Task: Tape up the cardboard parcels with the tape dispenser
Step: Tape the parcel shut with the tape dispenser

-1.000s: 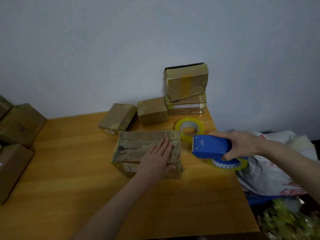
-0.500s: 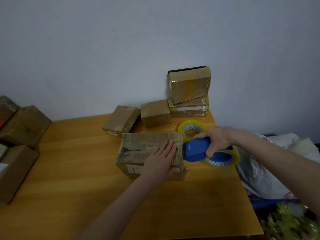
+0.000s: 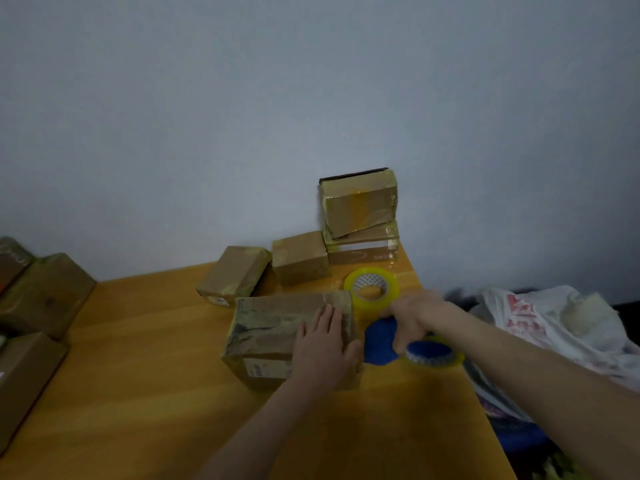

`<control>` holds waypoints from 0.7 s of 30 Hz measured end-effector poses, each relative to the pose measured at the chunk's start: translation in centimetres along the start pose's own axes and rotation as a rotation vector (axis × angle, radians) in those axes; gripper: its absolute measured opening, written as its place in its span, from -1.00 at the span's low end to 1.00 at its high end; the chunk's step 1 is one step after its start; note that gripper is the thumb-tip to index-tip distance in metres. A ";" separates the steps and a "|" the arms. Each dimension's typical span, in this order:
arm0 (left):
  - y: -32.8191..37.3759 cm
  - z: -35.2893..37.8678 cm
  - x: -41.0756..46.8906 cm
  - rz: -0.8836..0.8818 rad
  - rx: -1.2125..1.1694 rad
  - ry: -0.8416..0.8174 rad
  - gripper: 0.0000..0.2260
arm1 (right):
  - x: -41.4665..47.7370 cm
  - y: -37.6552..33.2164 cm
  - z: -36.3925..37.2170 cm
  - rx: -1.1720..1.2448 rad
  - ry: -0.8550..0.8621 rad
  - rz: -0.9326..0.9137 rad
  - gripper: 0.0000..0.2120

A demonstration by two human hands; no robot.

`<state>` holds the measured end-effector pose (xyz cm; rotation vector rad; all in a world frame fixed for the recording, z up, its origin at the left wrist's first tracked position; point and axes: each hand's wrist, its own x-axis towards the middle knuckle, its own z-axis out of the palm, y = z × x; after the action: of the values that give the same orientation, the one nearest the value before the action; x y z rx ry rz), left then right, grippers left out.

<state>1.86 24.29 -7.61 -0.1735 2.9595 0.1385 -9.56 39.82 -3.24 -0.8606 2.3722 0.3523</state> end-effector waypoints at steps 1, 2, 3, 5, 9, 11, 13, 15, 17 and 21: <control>0.1 -0.1 0.1 0.004 -0.001 0.007 -0.41 | -0.1 0.5 0.1 0.126 0.001 -0.012 -0.35; 0.0 -0.2 0.2 0.024 0.006 0.002 -0.44 | -0.4 1.1 0.0 0.241 0.003 -0.029 -0.33; -0.4 -0.5 0.2 0.058 0.021 -0.014 -0.47 | -0.6 1.7 -0.2 0.329 0.009 -0.043 -0.32; -2.2 -1.2 -0.1 0.137 0.055 -0.028 -0.50 | -0.6 3.0 -0.2 0.477 0.044 -0.032 -0.32; -6.5 -1.9 -1.0 0.187 0.019 0.063 -0.54 | -0.4 5.1 0.2 0.929 0.172 -0.040 -0.51; -6.7 -1.4 -1.1 0.117 0.003 0.137 -0.52 | -0.5 5.0 0.2 1.121 0.212 -0.069 -0.61; -5.9 -0.5 -0.5 -0.010 0.039 0.151 -0.39 | -0.3 4.1 0.1 1.268 0.248 -0.080 -0.61; -5.5 0.4 0.0 -0.069 0.150 0.150 -0.36 | 0.2 3.3 0.0 1.349 0.279 -0.096 -0.58; -5.9 0.9 0.3 -0.050 0.183 0.146 -0.37 | 0.6 2.8 0.0 1.369 0.303 -0.113 -0.51; -8.3 0.1 0.7 0.169 0.215 0.082 -0.33 | 1.1 2.5 -0.8 1.374 0.347 -0.116 -0.42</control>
<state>2.20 16.02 -8.51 0.1018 3.0402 -0.1700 -12.18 40.81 -3.16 -0.3433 2.1001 -1.4085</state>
